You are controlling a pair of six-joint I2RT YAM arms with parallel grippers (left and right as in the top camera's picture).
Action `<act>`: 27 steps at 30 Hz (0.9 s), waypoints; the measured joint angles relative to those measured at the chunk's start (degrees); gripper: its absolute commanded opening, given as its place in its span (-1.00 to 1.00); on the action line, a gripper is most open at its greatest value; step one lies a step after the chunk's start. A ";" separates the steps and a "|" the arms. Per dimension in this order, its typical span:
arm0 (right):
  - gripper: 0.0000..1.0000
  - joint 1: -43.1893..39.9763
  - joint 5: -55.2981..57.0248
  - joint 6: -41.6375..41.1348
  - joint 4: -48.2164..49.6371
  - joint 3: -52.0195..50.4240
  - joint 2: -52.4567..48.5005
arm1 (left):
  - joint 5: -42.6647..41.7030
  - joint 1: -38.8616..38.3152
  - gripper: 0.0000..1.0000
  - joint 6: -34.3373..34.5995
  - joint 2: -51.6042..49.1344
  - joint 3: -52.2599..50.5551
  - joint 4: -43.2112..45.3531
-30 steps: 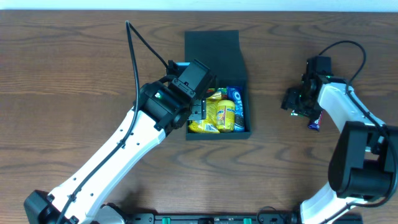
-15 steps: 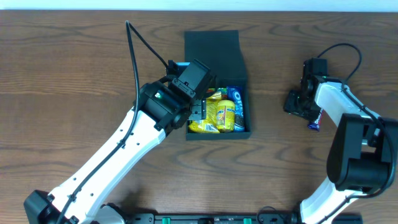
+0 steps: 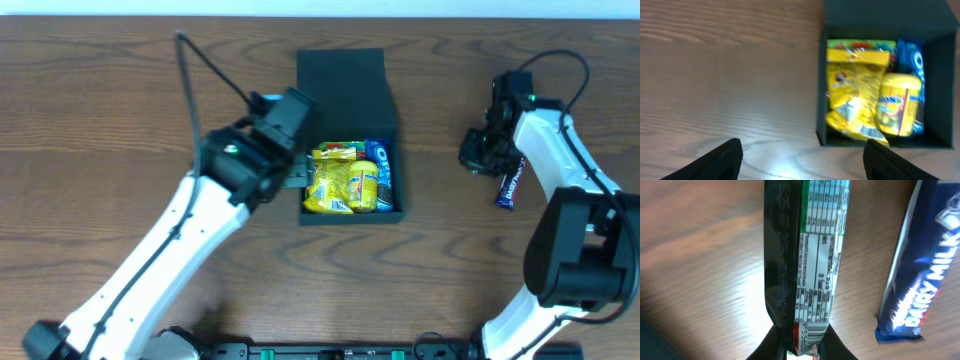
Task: Pack container
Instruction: 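Grasp the small green-white candy bar with the right gripper, then drop the candy bar into the box with right gripper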
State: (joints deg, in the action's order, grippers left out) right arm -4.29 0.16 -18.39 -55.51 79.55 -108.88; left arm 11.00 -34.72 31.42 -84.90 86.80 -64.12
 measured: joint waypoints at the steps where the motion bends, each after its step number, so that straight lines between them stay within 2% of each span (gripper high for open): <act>1: -0.97 0.92 -0.04 0.04 -1.99 2.12 0.63 | 0.00 1.46 0.60 -0.39 1.46 0.00 -0.57; 6: -0.97 8.94 -1.01 0.46 -6.69 5.27 7.93 | 0.55 7.30 0.61 -1.77 8.61 0.00 -3.96; 10: -0.97 18.01 -1.77 -0.52 -10.99 5.64 13.46 | 0.61 8.61 0.61 -1.92 11.17 0.00 -6.01; 17: -0.97 29.22 -2.03 -4.83 -12.72 4.70 14.21 | 0.39 8.68 0.59 -1.95 12.02 0.00 -8.11; 21: -0.97 30.69 -1.64 -6.69 -10.88 0.33 14.23 | -0.68 8.70 0.59 -1.95 12.04 0.00 -8.13; 22: -0.85 30.69 -1.57 -6.88 -10.08 -1.09 14.23 | -0.90 8.70 0.60 -1.95 12.04 0.00 -8.04; 24: 0.53 30.69 -1.55 -7.32 -8.46 -3.87 14.23 | -1.33 8.70 0.61 -1.95 12.04 0.00 -7.87; 27: 0.64 30.69 -1.51 -7.28 -7.56 -5.05 14.23 | -1.62 8.70 0.62 -1.95 12.04 0.00 -7.69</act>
State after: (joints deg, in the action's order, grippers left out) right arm 26.39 -1.34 -25.67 -63.07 74.50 -94.65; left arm 9.39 -26.02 29.47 -72.86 86.80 -71.81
